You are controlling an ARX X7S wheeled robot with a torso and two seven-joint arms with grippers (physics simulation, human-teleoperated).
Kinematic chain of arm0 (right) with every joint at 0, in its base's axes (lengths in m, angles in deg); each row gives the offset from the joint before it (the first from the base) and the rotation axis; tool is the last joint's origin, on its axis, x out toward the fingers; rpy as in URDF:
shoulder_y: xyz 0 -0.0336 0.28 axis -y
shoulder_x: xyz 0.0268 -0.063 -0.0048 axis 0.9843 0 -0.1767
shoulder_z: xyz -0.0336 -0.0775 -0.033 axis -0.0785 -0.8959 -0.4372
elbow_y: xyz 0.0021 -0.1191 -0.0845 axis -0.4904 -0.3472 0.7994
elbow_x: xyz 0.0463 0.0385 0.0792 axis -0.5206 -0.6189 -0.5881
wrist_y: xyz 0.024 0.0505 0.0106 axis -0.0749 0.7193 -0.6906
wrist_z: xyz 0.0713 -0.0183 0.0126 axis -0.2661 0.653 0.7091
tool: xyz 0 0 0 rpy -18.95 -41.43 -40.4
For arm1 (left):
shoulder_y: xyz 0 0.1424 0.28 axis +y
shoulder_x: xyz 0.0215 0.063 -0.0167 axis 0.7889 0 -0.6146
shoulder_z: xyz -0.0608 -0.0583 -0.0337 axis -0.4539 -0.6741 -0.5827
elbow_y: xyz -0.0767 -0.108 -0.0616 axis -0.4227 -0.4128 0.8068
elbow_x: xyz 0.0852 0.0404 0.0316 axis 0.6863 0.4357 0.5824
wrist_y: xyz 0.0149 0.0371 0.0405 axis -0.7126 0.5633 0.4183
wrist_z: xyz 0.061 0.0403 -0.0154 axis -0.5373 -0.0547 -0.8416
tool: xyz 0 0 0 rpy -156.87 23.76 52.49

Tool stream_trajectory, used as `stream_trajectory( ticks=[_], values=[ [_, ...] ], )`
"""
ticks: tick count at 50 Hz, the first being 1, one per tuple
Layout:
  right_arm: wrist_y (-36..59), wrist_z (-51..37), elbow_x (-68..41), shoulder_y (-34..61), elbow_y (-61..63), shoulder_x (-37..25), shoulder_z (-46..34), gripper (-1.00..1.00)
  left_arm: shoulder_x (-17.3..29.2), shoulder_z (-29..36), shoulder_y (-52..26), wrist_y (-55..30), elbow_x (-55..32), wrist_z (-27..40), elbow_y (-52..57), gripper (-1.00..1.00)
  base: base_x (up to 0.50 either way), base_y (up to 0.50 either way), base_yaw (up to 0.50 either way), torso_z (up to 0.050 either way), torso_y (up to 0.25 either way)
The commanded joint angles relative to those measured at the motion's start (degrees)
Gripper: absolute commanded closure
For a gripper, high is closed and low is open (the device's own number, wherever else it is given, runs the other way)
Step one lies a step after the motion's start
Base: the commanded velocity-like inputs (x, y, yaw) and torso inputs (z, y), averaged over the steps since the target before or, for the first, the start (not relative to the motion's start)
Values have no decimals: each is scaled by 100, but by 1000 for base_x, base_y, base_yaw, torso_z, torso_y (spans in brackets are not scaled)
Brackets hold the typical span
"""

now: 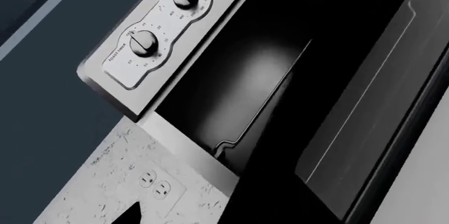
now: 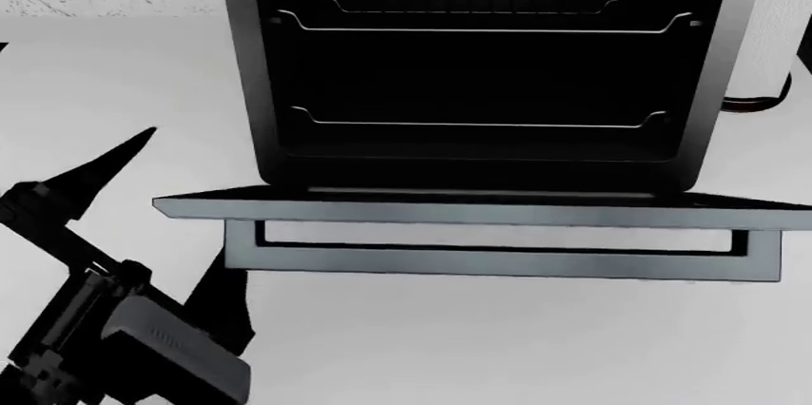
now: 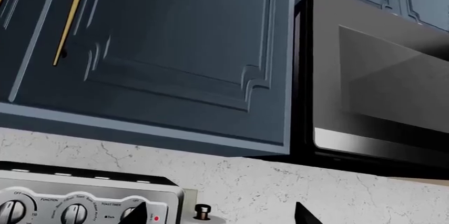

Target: Close the toaster oven door.

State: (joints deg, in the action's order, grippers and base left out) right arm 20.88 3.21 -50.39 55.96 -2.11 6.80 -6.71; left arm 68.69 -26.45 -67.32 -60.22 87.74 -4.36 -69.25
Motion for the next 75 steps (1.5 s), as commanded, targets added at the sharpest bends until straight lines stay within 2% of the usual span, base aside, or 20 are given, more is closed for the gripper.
stream_trajectory(
  ticks=[1,16,29,35,59,75],
  values=[
    [-31,-7,-71,-98,21,-34,146,-100,-485,-155,216,-666,-40,267,286,-100,0,0,0,0,0],
    [-67,15,-60,-128,21,-28,167,-100,-1070,-293,9,-1610,-220,167,582,-100,0,0,-1,0,0],
    [-130,-84,-171,-85,16,-102,126,-100,-1181,-352,-136,-2886,-682,-727,1033,-100,0,0,0,0,0],
    [-154,-117,-211,-71,7,-137,123,-100,-1198,-354,-434,-3402,-755,-1039,984,-100,0,0,0,0,0],
    [-237,-217,-297,58,-24,-259,-30,-100,-1377,-398,-1204,-3410,-787,-934,183,-100,0,0,0,0,0],
    [-246,-209,-323,-31,6,-257,76,-100,-1804,-654,-1526,-3460,-1000,-576,-407,-100,0,0,0,0,0]
  ],
)
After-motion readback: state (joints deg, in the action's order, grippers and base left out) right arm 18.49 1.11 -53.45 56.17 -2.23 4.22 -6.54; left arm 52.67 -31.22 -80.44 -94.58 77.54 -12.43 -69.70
